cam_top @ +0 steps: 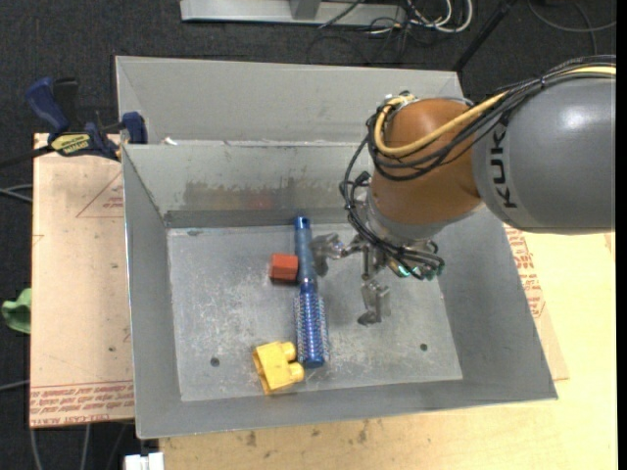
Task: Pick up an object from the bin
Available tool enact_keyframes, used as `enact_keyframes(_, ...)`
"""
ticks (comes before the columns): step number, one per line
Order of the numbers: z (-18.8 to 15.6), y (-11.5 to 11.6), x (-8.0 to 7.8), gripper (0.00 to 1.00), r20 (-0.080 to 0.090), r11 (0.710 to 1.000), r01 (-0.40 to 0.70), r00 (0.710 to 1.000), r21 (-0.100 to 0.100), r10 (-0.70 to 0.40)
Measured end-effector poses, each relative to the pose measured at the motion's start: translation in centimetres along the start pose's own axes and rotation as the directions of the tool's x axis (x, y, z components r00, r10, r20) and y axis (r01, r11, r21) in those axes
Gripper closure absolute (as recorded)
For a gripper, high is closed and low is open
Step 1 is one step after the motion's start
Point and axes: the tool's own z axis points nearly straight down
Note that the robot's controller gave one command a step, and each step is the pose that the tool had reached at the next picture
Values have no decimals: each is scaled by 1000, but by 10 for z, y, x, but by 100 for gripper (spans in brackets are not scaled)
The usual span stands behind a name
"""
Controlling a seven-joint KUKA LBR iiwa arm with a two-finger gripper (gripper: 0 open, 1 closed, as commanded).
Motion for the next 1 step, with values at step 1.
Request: enact_keyframes(1,64,15,16,0,6,969,248,969,5,-248)
